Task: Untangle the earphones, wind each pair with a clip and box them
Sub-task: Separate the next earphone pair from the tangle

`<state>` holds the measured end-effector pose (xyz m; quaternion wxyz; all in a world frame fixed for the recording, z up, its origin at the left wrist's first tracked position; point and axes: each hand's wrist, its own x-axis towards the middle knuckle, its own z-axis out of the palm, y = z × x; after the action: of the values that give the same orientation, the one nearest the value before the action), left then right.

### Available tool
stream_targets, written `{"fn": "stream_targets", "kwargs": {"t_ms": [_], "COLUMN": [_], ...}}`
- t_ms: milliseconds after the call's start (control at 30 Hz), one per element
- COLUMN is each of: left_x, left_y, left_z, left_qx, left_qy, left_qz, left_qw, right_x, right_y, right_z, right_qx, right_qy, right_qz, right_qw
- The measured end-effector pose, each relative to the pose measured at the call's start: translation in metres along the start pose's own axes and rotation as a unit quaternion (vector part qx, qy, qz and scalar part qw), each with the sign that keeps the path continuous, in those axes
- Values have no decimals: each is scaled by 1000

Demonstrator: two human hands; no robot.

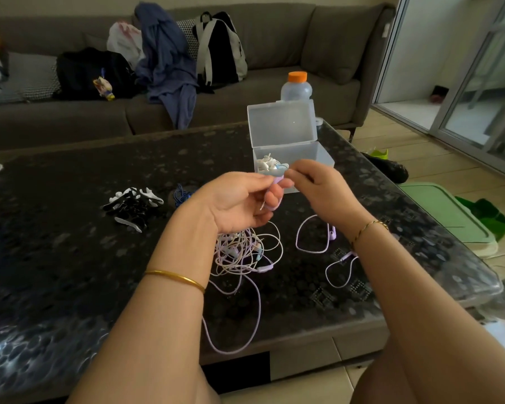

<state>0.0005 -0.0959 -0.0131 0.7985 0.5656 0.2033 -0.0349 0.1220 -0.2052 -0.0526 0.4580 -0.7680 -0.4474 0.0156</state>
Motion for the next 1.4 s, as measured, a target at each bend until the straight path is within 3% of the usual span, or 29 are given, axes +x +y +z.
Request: {"fn": "stream_targets", "kwargs": {"t_ms": [100, 200, 300, 400, 500, 633, 733, 833, 900, 967, 1033, 1100, 1167, 1233, 1333, 1400], "left_x": [-1, 3, 14, 19, 18, 14, 11, 8, 7, 11, 14, 17, 18, 17, 13, 9], "left_y": [3, 5, -2, -10, -13, -11, -7, -1, 2, 2, -2, -8, -14, -16, -11, -6], "left_z": [0, 3, 3, -1, -4, 5, 11, 9, 6, 3, 0, -5, -10, -12, -2, 6], "left_qx": [-196, -284, -136, 93, 293, 405, 308, 20, -140, -208, -141, 69, 292, 417, 443, 364], "left_qy": [-43, 44, 223, 333, 318, 224, 175, 135, 116, 148, 249, 359, 392, 360, 258, 216], "left_qz": [32, 124, 201, 293, 314, 241, 205, 179, 161, 179, 228, 290, 303, 274, 219, 185], "left_qw": [979, 950, 944, 892, 845, 853, 912, 974, 970, 950, 931, 884, 818, 788, 830, 887], "right_x": [-1, -3, -7, -7, -5, 1, 5, 7, 5, 0, -3, -3, -1, 3, 7, 9], "right_y": [-2, -9, -21, -30, -29, -23, -17, -14, -16, -21, -29, -36, -37, -33, -23, -18], "right_z": [-1, 0, 0, -8, -17, -12, -5, -2, 2, 4, 5, 3, -1, -6, -5, -1], "right_qx": [21, -18, -14, -9, 24, -37, -17, 11, 8, -13, -23, -36, -44, -42, -50, -40], "right_qy": [-24, -116, -176, -163, -76, 37, 83, 69, -11, -111, -185, -201, -150, -67, 22, 56], "right_qz": [7, 14, 8, 1, 16, 2, 8, 31, 40, 37, 33, 21, 14, 12, 12, 14], "right_qw": [999, 993, 984, 987, 997, 999, 996, 997, 999, 993, 982, 979, 988, 997, 998, 998]}}
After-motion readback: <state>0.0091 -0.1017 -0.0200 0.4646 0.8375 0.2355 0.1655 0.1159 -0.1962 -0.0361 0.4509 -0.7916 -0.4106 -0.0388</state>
